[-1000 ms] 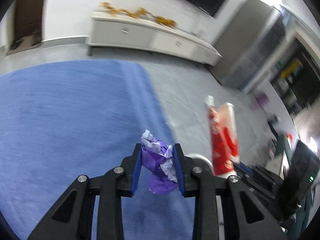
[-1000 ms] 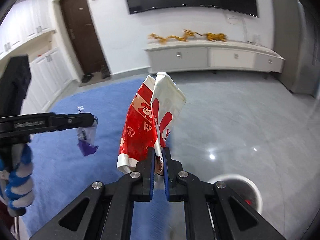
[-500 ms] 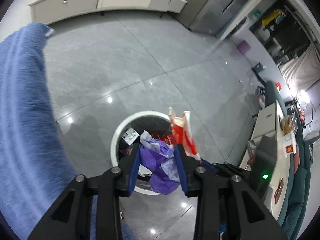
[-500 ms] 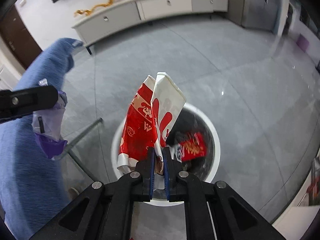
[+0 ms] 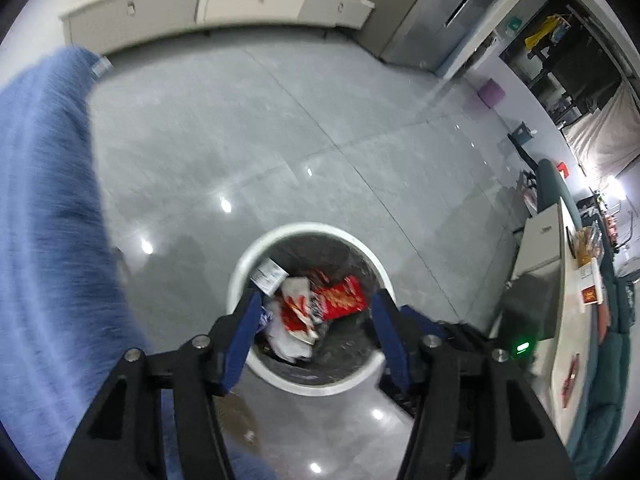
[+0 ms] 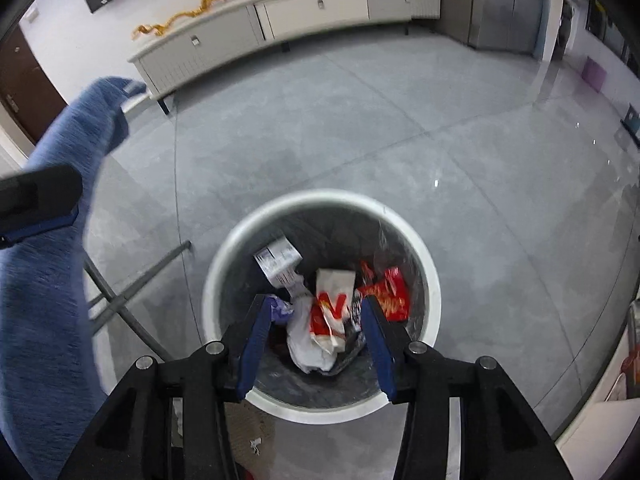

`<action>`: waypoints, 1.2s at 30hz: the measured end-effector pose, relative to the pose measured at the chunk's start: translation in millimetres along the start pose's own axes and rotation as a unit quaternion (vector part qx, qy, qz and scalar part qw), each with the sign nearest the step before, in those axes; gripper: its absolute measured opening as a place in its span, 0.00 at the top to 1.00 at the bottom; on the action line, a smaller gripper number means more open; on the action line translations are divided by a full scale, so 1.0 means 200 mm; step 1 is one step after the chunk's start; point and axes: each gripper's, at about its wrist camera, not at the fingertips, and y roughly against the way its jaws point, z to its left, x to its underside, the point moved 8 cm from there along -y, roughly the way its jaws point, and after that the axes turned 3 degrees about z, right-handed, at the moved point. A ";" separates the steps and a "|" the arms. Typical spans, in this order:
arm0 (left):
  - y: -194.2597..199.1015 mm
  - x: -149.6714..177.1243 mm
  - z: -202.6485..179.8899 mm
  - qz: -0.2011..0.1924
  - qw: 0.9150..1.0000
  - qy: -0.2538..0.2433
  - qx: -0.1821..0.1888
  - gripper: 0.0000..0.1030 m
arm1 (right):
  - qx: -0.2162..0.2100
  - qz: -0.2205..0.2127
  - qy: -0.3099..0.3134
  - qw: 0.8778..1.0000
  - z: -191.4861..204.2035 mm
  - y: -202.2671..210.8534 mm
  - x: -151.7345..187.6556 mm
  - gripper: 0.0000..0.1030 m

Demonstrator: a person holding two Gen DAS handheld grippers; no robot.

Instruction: Collect trash

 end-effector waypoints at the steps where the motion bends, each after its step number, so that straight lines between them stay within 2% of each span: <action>1: 0.06 0.01 0.02 -0.016 1.000 -0.006 -0.015 0.46 | 0.002 -0.016 0.008 1.000 0.04 0.07 -0.02 0.57; 3: 0.19 0.03 0.09 -0.050 0.998 -0.015 -0.045 0.46 | 0.003 -0.038 0.018 0.999 0.10 0.16 -0.06 0.56; 6: 0.40 0.08 0.21 -0.091 0.992 -0.018 -0.087 0.46 | -0.008 -0.080 0.038 0.996 0.28 0.33 -0.11 0.50; 8: 0.57 0.12 0.31 -0.127 0.985 -0.012 -0.118 0.46 | -0.018 -0.110 0.056 0.992 0.43 0.45 -0.12 0.46; 12: 0.89 0.23 0.49 -0.189 0.967 0.009 -0.171 0.46 | -0.036 -0.153 0.089 0.984 0.72 0.63 -0.12 0.37; 17: 1.29 0.39 0.68 -0.260 0.937 0.028 -0.231 0.46 | -0.058 -0.192 0.140 0.970 1.08 0.81 -0.06 0.29; 20: 1.47 0.51 0.74 -0.287 0.921 0.029 -0.260 0.43 | -0.069 -0.210 0.158 0.962 1.23 0.90 -0.03 0.23; 23: 1.60 0.59 0.78 -0.307 0.909 0.027 -0.279 0.33 | -0.072 -0.229 0.170 0.956 1.35 0.97 0.01 0.18; 25: 1.67 0.65 0.79 -0.319 0.904 0.029 -0.285 0.30 | -0.070 -0.240 0.177 0.952 1.40 1.02 0.02 0.11; 27: 1.75 0.71 0.81 -0.332 0.897 0.035 -0.292 0.19 | -0.066 -0.250 0.184 0.948 1.44 1.06 0.05 0.07; 30: 1.83 0.77 0.82 -0.355 0.884 0.041 -0.301 0.02 | -0.059 -0.264 0.191 0.944 1.48 1.12 0.08 0.06; 32: 1.88 0.83 0.81 -0.370 0.878 0.044 -0.300 0.00 | -0.056 -0.272 0.192 0.941 1.49 1.15 0.11 0.04; 36: 1.93 0.89 0.82 -0.377 0.875 0.048 -0.298 0.00 | -0.045 -0.286 0.193 0.937 1.50 1.19 0.13 0.02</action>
